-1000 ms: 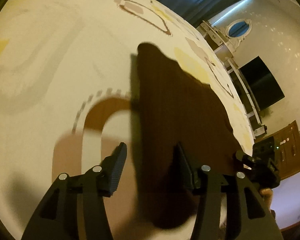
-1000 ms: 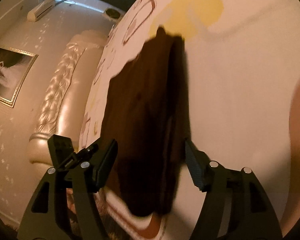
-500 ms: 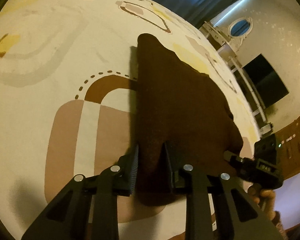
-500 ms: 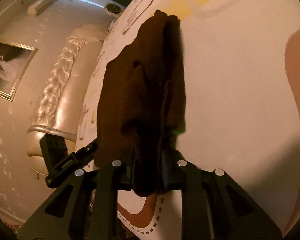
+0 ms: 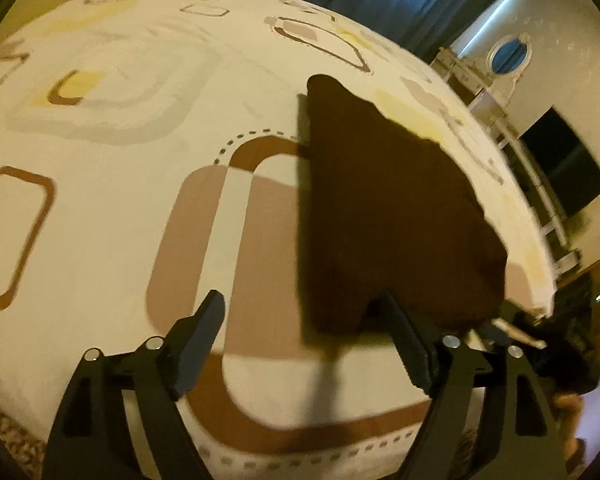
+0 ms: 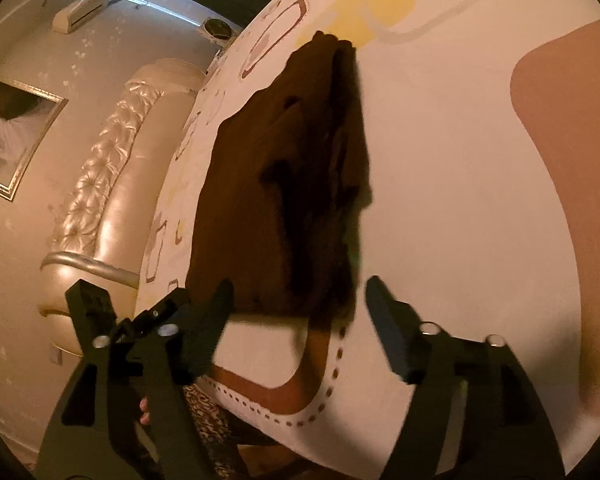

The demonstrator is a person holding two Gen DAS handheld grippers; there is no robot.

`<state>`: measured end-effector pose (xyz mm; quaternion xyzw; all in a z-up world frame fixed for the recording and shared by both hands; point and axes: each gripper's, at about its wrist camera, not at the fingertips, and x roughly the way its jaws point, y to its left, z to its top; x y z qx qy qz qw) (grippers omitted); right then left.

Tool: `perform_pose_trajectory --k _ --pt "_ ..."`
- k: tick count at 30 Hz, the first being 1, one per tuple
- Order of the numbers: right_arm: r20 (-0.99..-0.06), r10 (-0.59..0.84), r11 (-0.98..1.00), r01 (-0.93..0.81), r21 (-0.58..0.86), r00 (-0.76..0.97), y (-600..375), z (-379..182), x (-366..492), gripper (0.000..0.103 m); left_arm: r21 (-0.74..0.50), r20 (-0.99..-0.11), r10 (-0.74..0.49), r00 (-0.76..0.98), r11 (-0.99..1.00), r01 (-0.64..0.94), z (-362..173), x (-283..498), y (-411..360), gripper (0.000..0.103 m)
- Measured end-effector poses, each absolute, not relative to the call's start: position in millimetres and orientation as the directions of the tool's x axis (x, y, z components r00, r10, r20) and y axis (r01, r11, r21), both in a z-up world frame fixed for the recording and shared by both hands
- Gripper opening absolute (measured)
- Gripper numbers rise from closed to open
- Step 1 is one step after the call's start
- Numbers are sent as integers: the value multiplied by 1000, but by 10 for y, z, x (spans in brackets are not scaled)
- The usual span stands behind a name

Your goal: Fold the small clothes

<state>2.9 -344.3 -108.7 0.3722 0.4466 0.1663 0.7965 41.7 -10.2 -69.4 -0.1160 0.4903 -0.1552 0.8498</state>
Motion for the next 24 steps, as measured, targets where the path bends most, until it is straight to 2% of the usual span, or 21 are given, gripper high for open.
perform_pose_trajectory --k 5,13,17,24 --pt "-640 530 735 75 674 556 -3285 -1008 -126 83 -210 -803 -272 530 962 174 -596 174 -185 84" --pt "-758 315 887 106 449 571 -3008 -829 -358 86 -17 -762 -146 631 978 206 -399 -187 -261 86" --pt "-778 214 928 127 351 591 -2891 -768 -492 88 10 -738 -125 663 981 196 -348 -295 -262 86" --pt "-773 148 952 122 280 617 -2759 -691 -639 89 -10 -737 -94 669 992 128 -286 -390 -164 86"
